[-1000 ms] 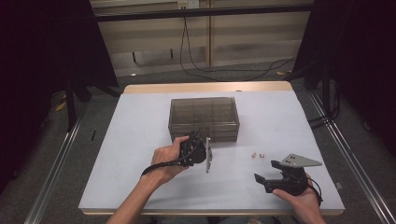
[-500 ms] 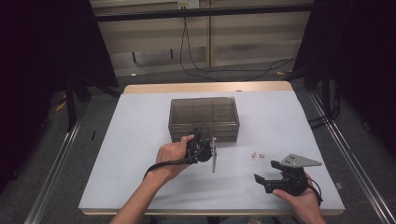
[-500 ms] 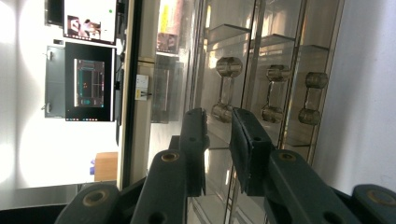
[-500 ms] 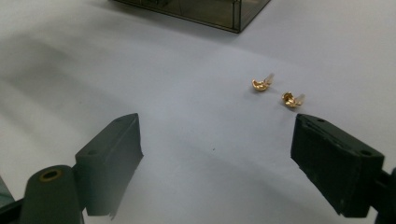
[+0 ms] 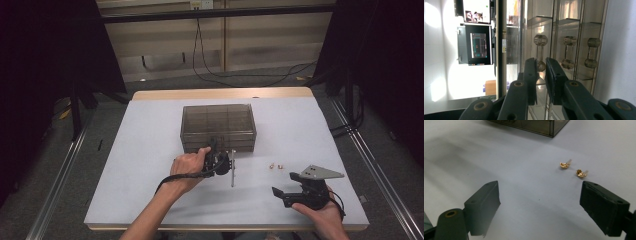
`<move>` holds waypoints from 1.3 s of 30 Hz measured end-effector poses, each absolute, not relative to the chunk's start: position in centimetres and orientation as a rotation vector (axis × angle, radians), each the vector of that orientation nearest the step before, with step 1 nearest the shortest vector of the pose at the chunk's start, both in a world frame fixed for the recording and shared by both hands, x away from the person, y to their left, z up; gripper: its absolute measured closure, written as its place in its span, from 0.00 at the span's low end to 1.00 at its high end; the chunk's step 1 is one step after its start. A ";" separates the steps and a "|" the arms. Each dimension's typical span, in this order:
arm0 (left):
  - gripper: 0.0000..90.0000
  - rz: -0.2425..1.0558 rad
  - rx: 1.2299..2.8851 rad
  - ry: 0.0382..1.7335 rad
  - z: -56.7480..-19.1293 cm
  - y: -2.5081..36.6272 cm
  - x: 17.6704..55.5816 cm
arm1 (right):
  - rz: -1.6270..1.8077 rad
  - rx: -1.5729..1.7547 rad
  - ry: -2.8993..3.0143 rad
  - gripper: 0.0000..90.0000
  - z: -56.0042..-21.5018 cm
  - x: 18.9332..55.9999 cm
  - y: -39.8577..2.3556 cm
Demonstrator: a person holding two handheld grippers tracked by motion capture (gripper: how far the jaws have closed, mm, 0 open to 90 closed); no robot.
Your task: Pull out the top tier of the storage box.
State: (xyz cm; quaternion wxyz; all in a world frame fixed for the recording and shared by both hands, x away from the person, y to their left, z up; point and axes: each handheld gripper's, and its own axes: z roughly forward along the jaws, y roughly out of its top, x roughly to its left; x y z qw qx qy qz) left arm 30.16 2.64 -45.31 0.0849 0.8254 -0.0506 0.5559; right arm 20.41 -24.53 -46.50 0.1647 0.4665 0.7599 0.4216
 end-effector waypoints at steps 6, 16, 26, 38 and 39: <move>0.88 1.662 2.462 -0.127 -45.4 2.4 30.4 | 1.200 1.329 2.171 0.17 -46.5 20.4 -24.5; 0.88 1.695 2.464 -0.151 -45.6 2.3 30.4 | 1.212 1.333 2.172 0.17 -46.6 20.6 -24.5; 0.89 1.690 2.457 -0.103 -45.7 2.3 30.1 | 1.201 1.324 2.175 0.17 -46.5 20.4 -24.4; 0.89 1.705 2.447 -0.101 -45.9 2.3 29.7 | 1.204 1.324 2.177 0.17 -46.5 20.5 -24.4; 0.89 1.715 2.442 -0.111 -45.8 2.2 29.6 | 1.202 1.324 2.179 0.17 -46.5 20.5 -24.4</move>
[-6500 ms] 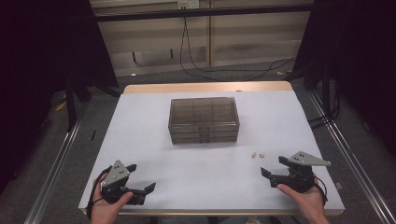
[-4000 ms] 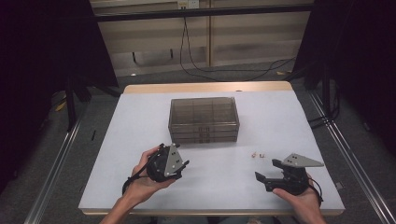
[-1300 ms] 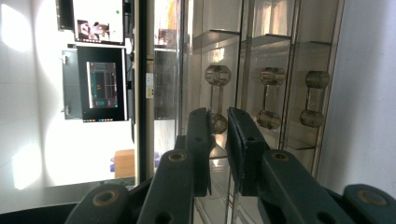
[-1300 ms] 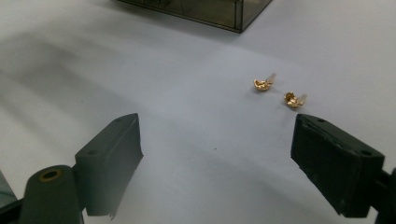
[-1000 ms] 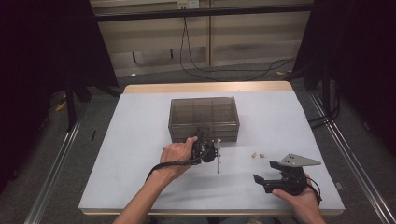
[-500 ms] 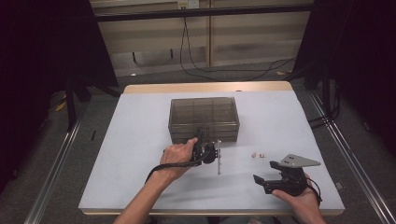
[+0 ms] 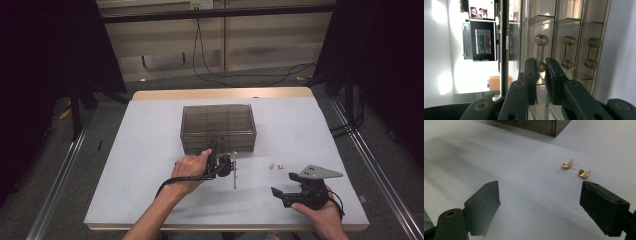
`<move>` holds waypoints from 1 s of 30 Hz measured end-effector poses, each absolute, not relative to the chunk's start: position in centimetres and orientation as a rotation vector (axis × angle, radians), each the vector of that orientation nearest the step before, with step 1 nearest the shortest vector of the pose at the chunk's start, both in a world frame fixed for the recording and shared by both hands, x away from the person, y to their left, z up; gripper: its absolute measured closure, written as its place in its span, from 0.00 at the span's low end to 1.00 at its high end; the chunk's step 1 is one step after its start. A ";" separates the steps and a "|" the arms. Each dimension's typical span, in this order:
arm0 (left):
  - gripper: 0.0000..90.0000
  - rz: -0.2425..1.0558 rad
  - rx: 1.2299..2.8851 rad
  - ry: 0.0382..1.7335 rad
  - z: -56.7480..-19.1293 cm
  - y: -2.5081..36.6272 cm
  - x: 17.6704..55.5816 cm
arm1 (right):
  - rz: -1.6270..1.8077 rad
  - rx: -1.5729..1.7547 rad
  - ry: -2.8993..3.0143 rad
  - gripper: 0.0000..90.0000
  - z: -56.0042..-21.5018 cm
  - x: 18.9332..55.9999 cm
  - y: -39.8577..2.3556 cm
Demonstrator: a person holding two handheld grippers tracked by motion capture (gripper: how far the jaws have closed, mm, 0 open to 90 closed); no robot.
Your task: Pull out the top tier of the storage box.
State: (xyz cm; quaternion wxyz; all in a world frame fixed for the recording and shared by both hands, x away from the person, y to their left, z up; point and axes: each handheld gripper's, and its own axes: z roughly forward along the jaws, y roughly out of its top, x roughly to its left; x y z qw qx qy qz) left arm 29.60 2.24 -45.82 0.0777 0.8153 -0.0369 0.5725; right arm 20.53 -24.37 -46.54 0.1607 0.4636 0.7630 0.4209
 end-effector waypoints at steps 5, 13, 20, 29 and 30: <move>0.89 1.716 2.438 -0.110 -45.9 2.3 29.3 | 1.196 1.327 2.183 0.17 -46.6 20.5 -24.3; 0.99 1.697 2.444 -0.139 -45.7 2.4 28.6 | 1.194 1.331 2.188 0.17 -46.6 20.6 -24.3; 0.90 1.735 2.437 -0.143 -45.6 2.5 28.7 | 1.199 1.334 2.188 0.17 -46.7 20.7 -24.2; 0.85 1.831 2.429 -0.197 -46.7 2.4 29.3 | 1.202 1.336 2.186 0.17 -46.6 20.6 -24.3; 0.85 1.826 2.437 -0.192 -46.8 2.3 29.3 | 1.201 1.332 2.187 0.17 -46.6 20.6 -24.3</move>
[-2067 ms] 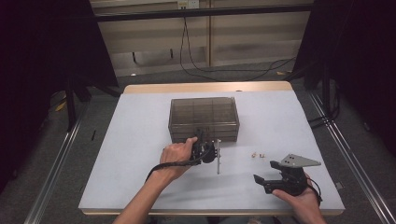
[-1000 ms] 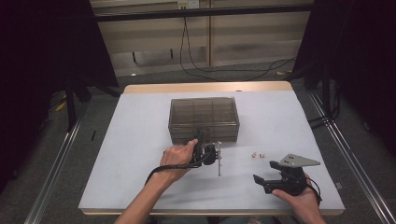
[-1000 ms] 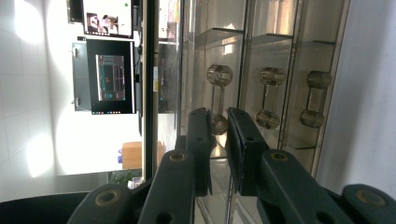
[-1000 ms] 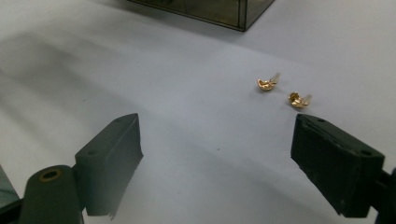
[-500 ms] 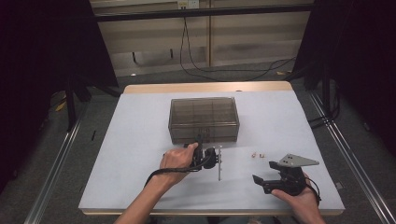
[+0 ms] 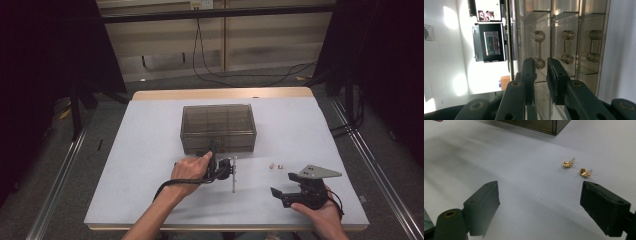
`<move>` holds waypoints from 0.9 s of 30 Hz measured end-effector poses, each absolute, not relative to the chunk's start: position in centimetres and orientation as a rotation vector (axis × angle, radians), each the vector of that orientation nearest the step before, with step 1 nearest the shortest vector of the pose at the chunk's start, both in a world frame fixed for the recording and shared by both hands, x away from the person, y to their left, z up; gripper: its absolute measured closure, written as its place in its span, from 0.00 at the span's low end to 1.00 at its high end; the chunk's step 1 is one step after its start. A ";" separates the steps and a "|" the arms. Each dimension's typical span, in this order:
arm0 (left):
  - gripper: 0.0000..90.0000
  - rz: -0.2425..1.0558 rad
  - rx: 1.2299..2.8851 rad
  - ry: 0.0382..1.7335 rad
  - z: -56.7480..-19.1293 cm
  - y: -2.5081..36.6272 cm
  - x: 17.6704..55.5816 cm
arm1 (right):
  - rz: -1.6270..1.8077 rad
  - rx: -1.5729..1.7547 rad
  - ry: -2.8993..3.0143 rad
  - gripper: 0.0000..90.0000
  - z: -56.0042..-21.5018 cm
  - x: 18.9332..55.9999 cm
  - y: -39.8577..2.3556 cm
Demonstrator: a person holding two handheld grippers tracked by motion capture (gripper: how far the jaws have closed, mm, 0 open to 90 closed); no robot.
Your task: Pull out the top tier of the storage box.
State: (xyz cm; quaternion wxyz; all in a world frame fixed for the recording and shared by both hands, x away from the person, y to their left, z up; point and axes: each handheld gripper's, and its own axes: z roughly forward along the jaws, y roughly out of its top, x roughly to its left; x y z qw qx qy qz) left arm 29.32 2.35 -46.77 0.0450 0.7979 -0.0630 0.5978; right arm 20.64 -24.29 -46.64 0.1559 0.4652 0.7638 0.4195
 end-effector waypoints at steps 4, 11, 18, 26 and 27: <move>0.88 1.858 2.411 -0.205 -46.9 2.1 29.4 | 1.202 1.332 2.189 0.17 -46.6 20.6 -24.3; 0.90 1.849 2.430 -0.199 -46.8 2.1 29.3 | 1.196 1.333 2.198 0.17 -46.7 20.6 -24.2; 0.90 1.843 2.417 -0.187 -46.9 2.2 28.8 | 1.192 1.335 2.199 0.16 -46.7 20.7 -24.2; 0.90 1.840 2.411 -0.182 -46.8 2.3 27.9 | 1.192 1.333 2.200 0.16 -46.7 20.7 -24.2; 0.90 1.835 2.414 -0.188 -46.7 2.3 27.8 | 1.193 1.332 2.201 0.16 -46.7 20.7 -24.2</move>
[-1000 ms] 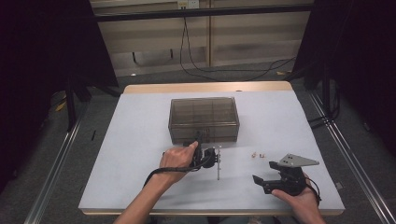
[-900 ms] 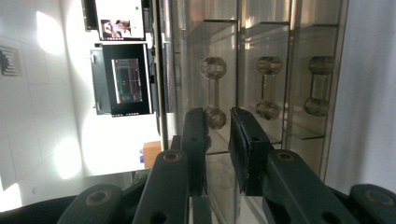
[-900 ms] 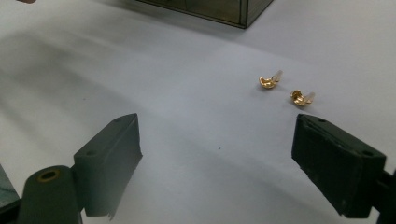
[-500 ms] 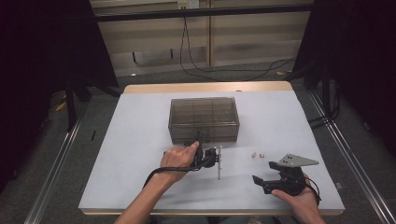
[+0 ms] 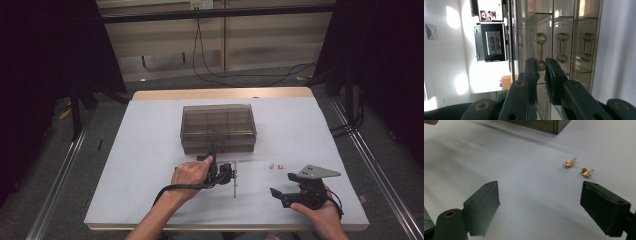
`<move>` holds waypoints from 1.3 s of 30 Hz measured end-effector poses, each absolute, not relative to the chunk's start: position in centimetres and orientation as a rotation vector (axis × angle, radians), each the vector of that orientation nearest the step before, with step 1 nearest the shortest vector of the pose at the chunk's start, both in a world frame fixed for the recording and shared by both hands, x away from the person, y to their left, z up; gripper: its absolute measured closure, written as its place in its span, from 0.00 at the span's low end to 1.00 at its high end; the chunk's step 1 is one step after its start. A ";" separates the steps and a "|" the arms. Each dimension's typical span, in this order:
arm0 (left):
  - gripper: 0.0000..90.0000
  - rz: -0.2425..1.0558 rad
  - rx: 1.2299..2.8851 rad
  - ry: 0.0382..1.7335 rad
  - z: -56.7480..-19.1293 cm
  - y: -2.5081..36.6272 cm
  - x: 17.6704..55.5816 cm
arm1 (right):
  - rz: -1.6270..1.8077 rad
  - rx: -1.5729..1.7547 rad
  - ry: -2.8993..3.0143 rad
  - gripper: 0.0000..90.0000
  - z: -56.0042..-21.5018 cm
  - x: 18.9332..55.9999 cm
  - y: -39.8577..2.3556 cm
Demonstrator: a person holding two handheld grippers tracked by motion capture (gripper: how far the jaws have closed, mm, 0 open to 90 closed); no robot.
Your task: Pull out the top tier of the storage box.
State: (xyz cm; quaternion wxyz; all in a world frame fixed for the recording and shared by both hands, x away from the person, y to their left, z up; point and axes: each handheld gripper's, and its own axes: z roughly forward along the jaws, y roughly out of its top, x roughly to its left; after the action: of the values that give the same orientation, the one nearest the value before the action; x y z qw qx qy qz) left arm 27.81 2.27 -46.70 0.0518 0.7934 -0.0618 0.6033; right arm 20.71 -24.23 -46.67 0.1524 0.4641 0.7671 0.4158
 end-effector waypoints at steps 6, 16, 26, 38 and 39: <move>0.90 1.831 2.416 -0.190 -46.7 2.4 27.7 | 1.192 1.330 2.203 0.16 -46.7 20.7 -24.2; 0.80 1.690 2.431 -0.119 -46.0 3.1 27.4 | 1.193 1.325 2.212 0.16 -46.7 20.6 -24.1; 0.73 1.352 2.466 0.000 -43.4 4.2 27.9 | 1.190 1.333 2.209 0.16 -46.7 20.7 -24.1; 0.75 0.877 2.438 0.155 -40.0 6.5 29.8 | 1.192 1.336 2.213 0.15 -46.7 20.7 -24.2; 0.76 0.807 2.423 0.191 -39.6 7.0 30.4 | 1.192 1.338 2.212 0.15 -46.7 20.7 -24.2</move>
State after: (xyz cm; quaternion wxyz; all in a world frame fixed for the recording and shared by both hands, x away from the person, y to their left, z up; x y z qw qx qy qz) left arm 30.37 7.00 -39.60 0.2862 0.9065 0.0714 0.3021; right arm 20.70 -24.21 -46.69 0.1470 0.4650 0.7685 0.4142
